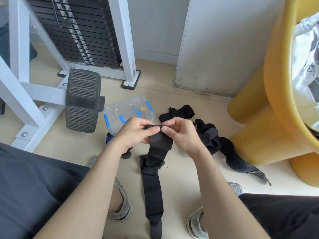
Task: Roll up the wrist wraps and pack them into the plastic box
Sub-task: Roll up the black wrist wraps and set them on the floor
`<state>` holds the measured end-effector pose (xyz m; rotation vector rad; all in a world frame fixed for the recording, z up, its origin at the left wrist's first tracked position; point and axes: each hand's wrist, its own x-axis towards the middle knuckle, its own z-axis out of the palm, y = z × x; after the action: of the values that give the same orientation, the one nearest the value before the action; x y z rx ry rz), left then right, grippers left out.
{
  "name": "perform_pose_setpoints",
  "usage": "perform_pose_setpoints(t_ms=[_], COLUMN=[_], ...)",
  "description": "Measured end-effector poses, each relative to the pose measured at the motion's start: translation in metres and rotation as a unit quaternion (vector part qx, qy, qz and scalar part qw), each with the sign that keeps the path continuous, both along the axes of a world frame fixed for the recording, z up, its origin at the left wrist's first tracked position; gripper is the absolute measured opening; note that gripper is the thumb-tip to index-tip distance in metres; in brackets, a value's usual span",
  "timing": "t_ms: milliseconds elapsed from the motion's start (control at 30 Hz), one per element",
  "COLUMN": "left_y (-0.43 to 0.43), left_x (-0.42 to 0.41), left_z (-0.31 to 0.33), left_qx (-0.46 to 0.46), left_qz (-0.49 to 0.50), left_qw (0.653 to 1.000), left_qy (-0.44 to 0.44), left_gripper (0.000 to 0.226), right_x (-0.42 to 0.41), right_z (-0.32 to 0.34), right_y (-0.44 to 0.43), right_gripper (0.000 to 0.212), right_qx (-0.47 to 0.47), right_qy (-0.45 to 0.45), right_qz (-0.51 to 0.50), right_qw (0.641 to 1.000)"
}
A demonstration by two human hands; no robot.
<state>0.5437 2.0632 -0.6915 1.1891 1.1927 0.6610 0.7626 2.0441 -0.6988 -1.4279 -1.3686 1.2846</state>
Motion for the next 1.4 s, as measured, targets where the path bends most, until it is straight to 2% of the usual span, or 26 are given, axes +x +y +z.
perform_pose_setpoints(t_ms=[100, 233, 333, 567, 633, 767, 800, 933, 1000, 1067, 1133, 1233, 1300, 1400], left_y=[-0.002, -0.002, -0.001, -0.003, -0.003, -0.002, -0.002, -0.003, -0.003, -0.004, -0.005, -0.004, -0.004, -0.006], left_x=[0.004, 0.001, -0.002, 0.002, 0.005, 0.006, 0.005, -0.002, -0.003, -0.003, -0.001, 0.002, 0.002, 0.001], left_z=[0.000, -0.003, -0.004, -0.008, -0.007, -0.001, -0.001, -0.004, -0.005, -0.003, -0.003, -0.001, 0.000, -0.001], left_qx=[-0.022, 0.002, 0.013, 0.085, 0.068, -0.073, -0.088, -0.068, -0.042, -0.015, -0.001, -0.023, -0.048, -0.086], left_qz=[-0.023, -0.001, 0.007, 0.034, 0.040, 0.020, 0.004, 0.022, 0.030, 0.015, 0.008, 0.001, -0.021, -0.035], left_qw=[0.999, 1.000, 1.000, 0.994, 0.996, 0.997, 0.996, 0.997, 0.999, 0.999, 0.999, 0.998, 0.996, 0.996], left_qy=[0.008, 0.006, 0.015, 0.054, 0.042, -0.007, -0.008, -0.014, 0.002, 0.028, 0.045, 0.062, 0.071, 0.012], left_gripper=[0.025, 0.011, 0.012, 0.010, 0.008, 0.034, 0.034, 0.016, 0.018, 0.025, 0.027, 0.025, 0.031, 0.028], right_x=[-0.001, 0.001, 0.002, 0.000, -0.001, -0.005, -0.006, -0.005, -0.003, -0.001, 0.000, -0.003, -0.005, -0.003], right_z=[-0.002, -0.003, -0.005, -0.008, -0.008, -0.009, -0.010, -0.011, -0.012, -0.012, -0.013, -0.014, -0.015, -0.017], right_y=[0.000, -0.002, -0.002, -0.006, -0.003, -0.004, -0.005, -0.007, -0.008, -0.009, -0.008, -0.008, -0.008, -0.008], right_gripper=[0.012, 0.012, 0.009, 0.007, 0.009, 0.008, 0.009, 0.019, 0.021, 0.024, 0.017, 0.009, 0.009, 0.014], right_qx=[0.006, -0.019, -0.045, -0.011, 0.001, 0.023, 0.018, -0.004, -0.021, -0.023, -0.024, -0.016, -0.004, -0.008], right_qy=[-0.005, 0.022, 0.060, 0.007, 0.006, -0.026, -0.022, 0.017, 0.037, 0.012, 0.003, -0.001, -0.008, -0.008], right_qz=[-0.008, -0.010, 0.006, 0.054, 0.042, 0.020, 0.019, 0.029, 0.031, 0.033, 0.038, 0.033, 0.029, 0.025], right_qw=[1.000, 1.000, 0.997, 0.998, 0.999, 0.999, 0.999, 0.999, 0.999, 0.999, 0.999, 0.999, 1.000, 1.000])
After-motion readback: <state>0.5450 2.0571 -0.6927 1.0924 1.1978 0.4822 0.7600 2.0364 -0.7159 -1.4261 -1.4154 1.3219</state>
